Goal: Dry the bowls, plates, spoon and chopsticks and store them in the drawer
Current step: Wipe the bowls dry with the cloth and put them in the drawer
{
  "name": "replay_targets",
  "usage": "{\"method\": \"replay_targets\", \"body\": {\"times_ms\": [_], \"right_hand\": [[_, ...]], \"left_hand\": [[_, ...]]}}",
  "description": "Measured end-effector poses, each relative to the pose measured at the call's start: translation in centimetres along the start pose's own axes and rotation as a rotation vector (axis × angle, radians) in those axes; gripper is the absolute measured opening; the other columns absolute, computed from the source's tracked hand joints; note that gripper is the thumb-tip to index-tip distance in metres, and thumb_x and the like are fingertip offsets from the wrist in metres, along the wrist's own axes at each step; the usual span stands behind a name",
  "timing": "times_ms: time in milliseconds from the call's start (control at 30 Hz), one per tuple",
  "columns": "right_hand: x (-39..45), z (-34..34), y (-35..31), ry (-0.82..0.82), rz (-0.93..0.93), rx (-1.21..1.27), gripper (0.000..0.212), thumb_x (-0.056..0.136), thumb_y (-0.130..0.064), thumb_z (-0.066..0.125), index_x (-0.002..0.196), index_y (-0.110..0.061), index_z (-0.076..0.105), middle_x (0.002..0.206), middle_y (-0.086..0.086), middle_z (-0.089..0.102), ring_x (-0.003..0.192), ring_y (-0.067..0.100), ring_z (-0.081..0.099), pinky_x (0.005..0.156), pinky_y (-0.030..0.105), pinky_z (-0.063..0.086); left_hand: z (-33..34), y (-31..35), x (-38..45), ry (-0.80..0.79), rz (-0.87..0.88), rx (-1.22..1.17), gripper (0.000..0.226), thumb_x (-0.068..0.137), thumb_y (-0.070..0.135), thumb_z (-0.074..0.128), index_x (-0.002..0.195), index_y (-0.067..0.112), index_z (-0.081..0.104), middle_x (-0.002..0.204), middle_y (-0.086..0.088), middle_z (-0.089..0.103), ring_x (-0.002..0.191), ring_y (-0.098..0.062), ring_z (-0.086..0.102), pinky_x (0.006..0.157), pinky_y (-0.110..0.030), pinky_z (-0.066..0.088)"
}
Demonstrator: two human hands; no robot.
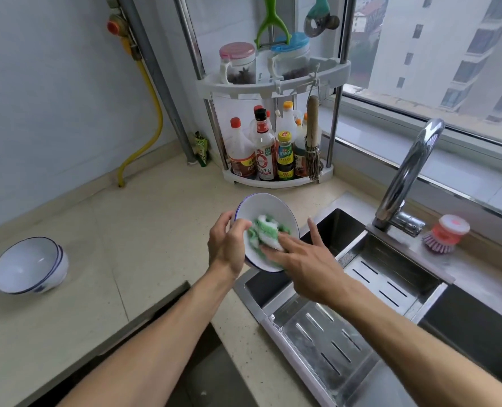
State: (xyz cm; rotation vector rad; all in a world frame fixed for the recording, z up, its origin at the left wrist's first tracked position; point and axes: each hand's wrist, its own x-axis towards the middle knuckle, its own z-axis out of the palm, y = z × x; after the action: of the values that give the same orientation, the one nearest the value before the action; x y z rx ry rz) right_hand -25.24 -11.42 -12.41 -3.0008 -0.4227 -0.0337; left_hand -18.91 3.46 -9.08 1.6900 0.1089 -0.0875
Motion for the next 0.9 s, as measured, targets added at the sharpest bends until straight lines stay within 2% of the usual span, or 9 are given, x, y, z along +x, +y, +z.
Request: {"method": "replay_targets", "body": {"times_ms": [200, 300, 400, 467, 533, 633, 700, 767, 900], "right_hand": [[0.4, -1.5, -2.9, -0.127, -0.047, 0.340, 0.079, 0.088, -0.007, 0.053, 0.156, -0.036, 0.024, 0.149, 0.003, 0.040, 0.144, 0.024, 0.031, 0.121, 0.056, -0.011], [-0.2, -0.9, 0.1, -0.091, -0.191, -0.022, 0.082, 0.090, -0.006, 0.053, 0.159, -0.032, 0.017, 0.160, 0.004, 0.030, 0.152, 0.023, 0.017, 0.118, 0.061, -0.016], [0.2, -1.5, 2.2, -0.109, -0.328, -0.313, 0.089, 0.093, -0.005, 0.055, 0.154, -0.026, -0.006, 0.161, 0.007, -0.018, 0.148, 0.027, -0.021, 0.110, 0.056, -0.024], [0.8, -2.0, 2.8, -0.087, -0.408, -0.349, 0.084, 0.094, -0.006, 0.054, 0.154, -0.024, -0.003, 0.155, 0.004, -0.025, 0.143, 0.027, -0.028, 0.108, 0.051, -0.026], [0.7, -1.1, 3.1, -0.014, -0.442, -0.271, 0.075, 0.091, -0.007, 0.058, 0.155, -0.020, 0.024, 0.160, 0.004, -0.012, 0.148, 0.029, -0.015, 0.114, 0.052, -0.015], [-0.3, 1.3, 2.7, 0.017, -0.349, -0.167, 0.065, 0.076, -0.007, 0.073, 0.138, -0.018, 0.057, 0.160, 0.010, 0.032, 0.150, 0.031, 0.023, 0.122, 0.052, 0.011], [-0.9, 1.5, 1.1, 0.003, -0.223, 0.022, 0.069, 0.072, -0.008, 0.071, 0.139, -0.022, 0.056, 0.141, 0.008, 0.050, 0.139, 0.030, 0.040, 0.125, 0.044, 0.010], [-1.3, 0.7, -0.8, -0.015, -0.104, 0.280, 0.066, 0.080, -0.010, 0.055, 0.144, -0.027, 0.049, 0.126, 0.007, 0.050, 0.126, 0.027, 0.043, 0.123, 0.036, 0.005], [-1.6, 0.3, -1.1, 0.112, -0.100, 0.315, 0.046, 0.089, -0.010, 0.064, 0.132, -0.025, 0.063, 0.114, 0.008, 0.059, 0.112, 0.026, 0.054, 0.123, 0.041, 0.019]], "left_hand": [[-0.3, 0.1, 0.6, 0.015, -0.033, 0.058, 0.009, 0.071, 0.030, 0.057, 0.066, 0.023, 0.061, 0.076, -0.003, 0.065, 0.078, -0.029, 0.066, 0.065, -0.044, 0.052], [-1.9, 0.3, 1.8, -0.142, -0.197, 0.166, 0.009, 0.078, 0.028, 0.059, 0.075, 0.019, 0.062, 0.077, -0.007, 0.063, 0.069, -0.027, 0.062, 0.057, -0.033, 0.046], [-2.7, 0.4, 2.2, -0.421, -0.418, 0.272, 0.045, 0.067, 0.036, 0.060, 0.106, 0.015, 0.068, 0.092, -0.014, 0.068, 0.078, -0.033, 0.066, 0.058, -0.030, 0.050], [-2.9, 0.3, 1.8, -0.538, -0.485, 0.273, 0.056, 0.063, 0.037, 0.056, 0.114, 0.013, 0.064, 0.093, -0.015, 0.064, 0.081, -0.033, 0.063, 0.059, -0.030, 0.050], [-3.1, -0.1, 1.7, -0.564, -0.489, 0.249, 0.057, 0.063, 0.037, 0.055, 0.115, 0.013, 0.063, 0.092, -0.016, 0.064, 0.082, -0.033, 0.062, 0.060, -0.030, 0.049], [-2.5, 0.0, 1.9, -0.398, -0.430, 0.226, 0.055, 0.063, 0.038, 0.058, 0.109, 0.008, 0.067, 0.089, -0.016, 0.067, 0.075, -0.031, 0.064, 0.058, -0.029, 0.049], [-1.7, 0.1, 1.9, -0.258, -0.372, 0.197, 0.032, 0.075, 0.032, 0.059, 0.097, 0.009, 0.066, 0.086, -0.015, 0.065, 0.071, -0.030, 0.063, 0.055, -0.027, 0.048], [-1.3, -0.2, 1.8, -0.173, -0.355, 0.124, 0.024, 0.079, 0.026, 0.058, 0.095, 0.009, 0.066, 0.090, -0.017, 0.066, 0.073, -0.033, 0.066, 0.056, -0.030, 0.049], [-1.0, -0.2, 1.9, -0.266, -0.493, 0.007, 0.055, 0.067, 0.033, 0.059, 0.116, 0.009, 0.065, 0.110, -0.023, 0.071, 0.090, -0.041, 0.071, 0.068, -0.040, 0.057]]}}
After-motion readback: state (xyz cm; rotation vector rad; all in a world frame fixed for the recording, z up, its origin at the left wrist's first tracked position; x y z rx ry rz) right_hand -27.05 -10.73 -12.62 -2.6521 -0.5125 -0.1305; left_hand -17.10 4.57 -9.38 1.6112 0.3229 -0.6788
